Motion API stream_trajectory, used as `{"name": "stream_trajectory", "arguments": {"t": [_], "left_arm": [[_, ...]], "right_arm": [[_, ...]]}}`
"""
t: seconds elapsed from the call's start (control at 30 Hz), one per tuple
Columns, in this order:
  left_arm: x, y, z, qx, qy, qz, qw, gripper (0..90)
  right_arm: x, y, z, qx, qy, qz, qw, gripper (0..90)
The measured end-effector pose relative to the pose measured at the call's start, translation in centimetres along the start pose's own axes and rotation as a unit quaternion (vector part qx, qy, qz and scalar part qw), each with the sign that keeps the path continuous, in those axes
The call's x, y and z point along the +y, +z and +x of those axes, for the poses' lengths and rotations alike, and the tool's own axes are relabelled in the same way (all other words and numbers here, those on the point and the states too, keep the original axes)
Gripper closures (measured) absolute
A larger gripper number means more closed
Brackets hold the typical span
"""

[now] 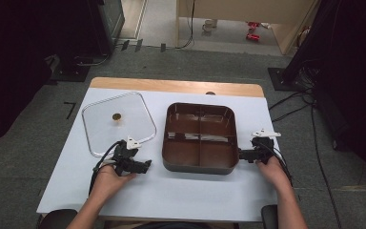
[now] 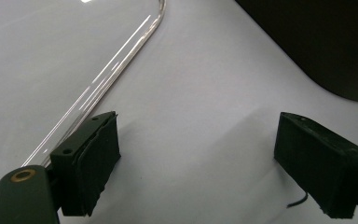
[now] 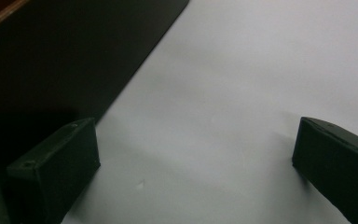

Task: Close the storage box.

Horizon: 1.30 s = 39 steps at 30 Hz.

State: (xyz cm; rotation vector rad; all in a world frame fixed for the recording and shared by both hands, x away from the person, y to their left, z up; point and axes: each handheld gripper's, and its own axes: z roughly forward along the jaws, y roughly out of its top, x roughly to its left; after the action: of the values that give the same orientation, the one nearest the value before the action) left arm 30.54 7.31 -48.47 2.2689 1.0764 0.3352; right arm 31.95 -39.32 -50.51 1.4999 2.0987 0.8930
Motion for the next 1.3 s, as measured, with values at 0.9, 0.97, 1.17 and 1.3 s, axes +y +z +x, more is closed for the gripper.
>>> {"name": "stream_trajectory", "arguments": {"t": [0.9, 0.97, 1.17, 1.3], "left_arm": [[4.9, -3.2, 6.9, 0.000, -0.016, -0.031, 0.9994, 24.5], [5.2, -3.1, 7.3, 0.002, -0.018, -0.035, 0.9992, 24.9], [6.3, -2.4, 9.0, 0.010, -0.024, -0.037, 0.9990, 26.1], [6.7, -1.8, 10.2, 0.016, -0.030, -0.039, 0.9987, 28.7]], "right_arm": [[0.0, 0.0, 0.0, 0.000, 0.000, -0.001, 1.0000, 0.1], [0.0, 0.0, 0.0, 0.000, 0.000, -0.001, 1.0000, 0.1], [0.0, 0.0, 0.0, 0.000, 0.000, -0.001, 1.0000, 0.1], [0.0, 0.0, 0.0, 0.000, 0.000, -0.001, 1.0000, 0.1]]}}
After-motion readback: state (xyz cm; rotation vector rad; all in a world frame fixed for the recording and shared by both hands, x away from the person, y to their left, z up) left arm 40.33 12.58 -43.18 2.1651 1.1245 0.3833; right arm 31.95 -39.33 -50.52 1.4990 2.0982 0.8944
